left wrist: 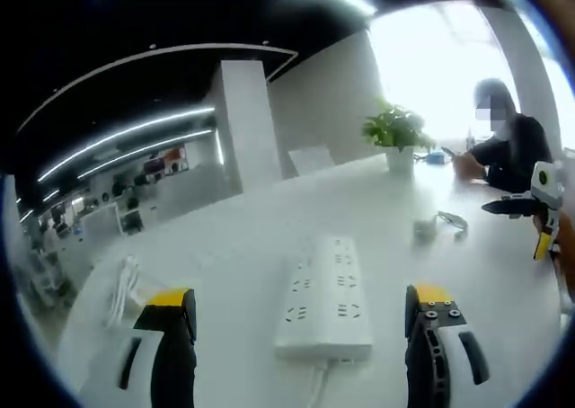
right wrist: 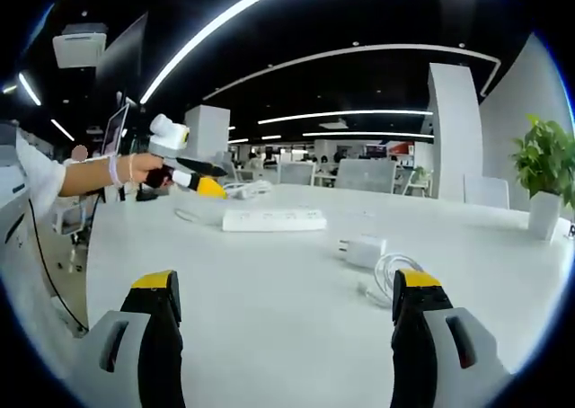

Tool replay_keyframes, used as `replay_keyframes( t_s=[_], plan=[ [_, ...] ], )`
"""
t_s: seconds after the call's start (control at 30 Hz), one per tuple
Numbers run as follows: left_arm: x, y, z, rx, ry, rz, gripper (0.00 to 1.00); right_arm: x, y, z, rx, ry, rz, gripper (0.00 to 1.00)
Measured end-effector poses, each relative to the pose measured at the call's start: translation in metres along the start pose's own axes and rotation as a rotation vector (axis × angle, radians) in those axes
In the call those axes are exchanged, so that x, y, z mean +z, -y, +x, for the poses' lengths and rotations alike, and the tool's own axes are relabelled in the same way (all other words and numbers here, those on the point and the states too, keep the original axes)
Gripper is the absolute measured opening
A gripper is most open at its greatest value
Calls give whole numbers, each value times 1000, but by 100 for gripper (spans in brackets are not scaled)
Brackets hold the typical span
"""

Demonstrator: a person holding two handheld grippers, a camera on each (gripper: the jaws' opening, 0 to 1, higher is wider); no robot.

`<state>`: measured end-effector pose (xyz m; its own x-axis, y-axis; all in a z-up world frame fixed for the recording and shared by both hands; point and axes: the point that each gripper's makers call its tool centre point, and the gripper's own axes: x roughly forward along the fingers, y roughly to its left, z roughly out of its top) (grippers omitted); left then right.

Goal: Straighten the power strip on the desk, plug the charger into it

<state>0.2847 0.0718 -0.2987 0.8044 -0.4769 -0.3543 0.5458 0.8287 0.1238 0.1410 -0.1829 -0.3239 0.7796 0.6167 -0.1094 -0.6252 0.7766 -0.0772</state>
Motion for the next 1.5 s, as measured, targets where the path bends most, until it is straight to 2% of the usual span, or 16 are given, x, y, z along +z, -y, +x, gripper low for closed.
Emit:
replay_keyframes(
  t_s=[0.13,0.27,0.67,0.93,1.07,1.17,1.37,1.5],
  plan=[
    [-9,3,10,-22,-77,-4,99,-1,-1,0,3,-3,1,98],
    [-13,1,18,-18,-119,23,99,-2,-1,0,2,-5,3,98],
    [-12,7,26,-39,-177,59,99,-3,2,-2,-5,-10,5,98],
    [-14,4,30,-35,-243,94,99,-2,0,-1,0,-11,6,98],
    [-16,8,34,-54,-273,73,99,-1,-3,1,5,-11,4,98],
    [-13,0,40,-65,-293,54,99,-1,-4,1,9,-13,4,98],
    [-15,6,45,-98,-362,65,99,-2,-5,2,11,-20,5,98],
    [-17,18,48,-116,-395,65,99,-2,-7,3,13,-23,5,98]
  ],
)
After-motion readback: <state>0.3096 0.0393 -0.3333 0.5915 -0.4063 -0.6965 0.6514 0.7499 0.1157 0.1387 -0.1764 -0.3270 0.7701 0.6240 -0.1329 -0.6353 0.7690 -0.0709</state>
